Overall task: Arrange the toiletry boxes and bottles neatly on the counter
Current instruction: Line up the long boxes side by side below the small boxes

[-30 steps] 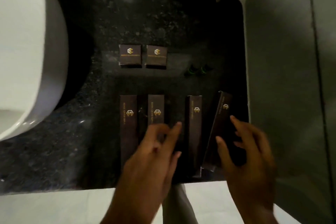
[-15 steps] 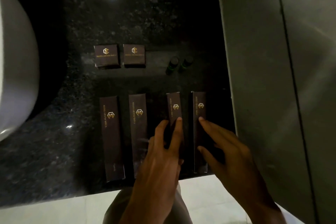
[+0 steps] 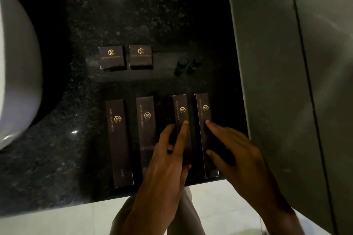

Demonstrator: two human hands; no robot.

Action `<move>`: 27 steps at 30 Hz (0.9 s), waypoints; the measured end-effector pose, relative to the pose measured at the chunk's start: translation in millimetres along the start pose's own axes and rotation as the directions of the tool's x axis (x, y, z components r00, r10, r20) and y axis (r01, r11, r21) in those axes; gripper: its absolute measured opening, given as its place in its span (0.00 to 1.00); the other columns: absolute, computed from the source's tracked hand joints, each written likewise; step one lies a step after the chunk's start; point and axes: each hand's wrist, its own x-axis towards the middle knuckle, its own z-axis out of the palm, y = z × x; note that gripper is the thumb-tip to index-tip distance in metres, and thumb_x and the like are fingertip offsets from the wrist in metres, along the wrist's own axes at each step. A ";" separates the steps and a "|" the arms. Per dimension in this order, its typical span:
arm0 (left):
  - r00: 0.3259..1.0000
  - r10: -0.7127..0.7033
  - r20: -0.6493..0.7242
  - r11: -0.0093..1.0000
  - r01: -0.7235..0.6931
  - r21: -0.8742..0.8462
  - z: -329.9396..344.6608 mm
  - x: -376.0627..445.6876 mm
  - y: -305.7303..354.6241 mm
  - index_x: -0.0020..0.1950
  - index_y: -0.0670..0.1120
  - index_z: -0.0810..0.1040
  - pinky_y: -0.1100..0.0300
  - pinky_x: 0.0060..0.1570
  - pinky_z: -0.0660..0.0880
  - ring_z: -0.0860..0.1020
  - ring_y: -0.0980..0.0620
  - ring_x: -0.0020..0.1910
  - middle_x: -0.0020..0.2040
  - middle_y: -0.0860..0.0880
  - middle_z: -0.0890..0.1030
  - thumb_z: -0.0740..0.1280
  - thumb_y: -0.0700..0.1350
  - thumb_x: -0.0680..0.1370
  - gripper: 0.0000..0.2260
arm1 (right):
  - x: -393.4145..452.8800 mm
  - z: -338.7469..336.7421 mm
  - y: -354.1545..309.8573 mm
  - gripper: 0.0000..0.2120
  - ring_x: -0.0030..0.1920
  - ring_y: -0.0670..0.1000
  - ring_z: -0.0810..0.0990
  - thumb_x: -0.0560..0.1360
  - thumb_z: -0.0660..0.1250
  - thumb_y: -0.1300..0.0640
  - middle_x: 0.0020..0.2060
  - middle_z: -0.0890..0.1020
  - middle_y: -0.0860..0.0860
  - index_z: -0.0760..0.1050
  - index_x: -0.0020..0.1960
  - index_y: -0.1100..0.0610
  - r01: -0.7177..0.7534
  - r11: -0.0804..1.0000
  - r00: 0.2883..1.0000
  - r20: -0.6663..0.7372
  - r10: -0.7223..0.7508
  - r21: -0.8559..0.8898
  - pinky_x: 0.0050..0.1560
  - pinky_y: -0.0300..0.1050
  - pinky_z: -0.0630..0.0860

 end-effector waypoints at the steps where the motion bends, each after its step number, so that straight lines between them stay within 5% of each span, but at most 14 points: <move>1: 1.000 -0.004 0.001 1.000 0.004 -0.011 -0.6 -0.7 0.8 0.78 0.61 0.36 0.65 0.70 0.59 0.61 0.57 0.74 0.78 0.55 0.43 0.66 0.51 0.78 0.42 | -0.5 0.2 0.6 0.31 0.72 0.48 0.74 0.76 0.75 0.54 0.71 0.77 0.48 0.70 0.77 0.51 -0.001 1.000 1.000 0.002 0.001 -0.003 0.72 0.45 0.73; 19: 1.000 -0.022 0.003 1.000 0.022 -0.020 1.6 -3.7 -2.0 0.76 0.64 0.34 0.56 0.72 0.67 0.61 0.58 0.73 0.78 0.56 0.42 0.66 0.51 0.78 0.43 | -1.3 2.6 4.7 0.31 0.72 0.50 0.75 0.75 0.75 0.54 0.70 0.78 0.48 0.70 0.76 0.52 0.016 0.999 1.000 -0.002 -0.016 -0.028 0.70 0.50 0.76; 27: 0.999 -0.035 -0.010 0.999 0.035 -0.039 -0.2 -5.8 3.2 0.73 0.68 0.29 0.60 0.74 0.61 0.59 0.58 0.74 0.78 0.59 0.38 0.65 0.52 0.79 0.44 | -2.7 -5.3 -4.1 0.32 0.74 0.52 0.73 0.76 0.74 0.53 0.73 0.75 0.50 0.67 0.78 0.52 0.002 1.000 1.000 0.026 -0.002 0.019 0.69 0.56 0.77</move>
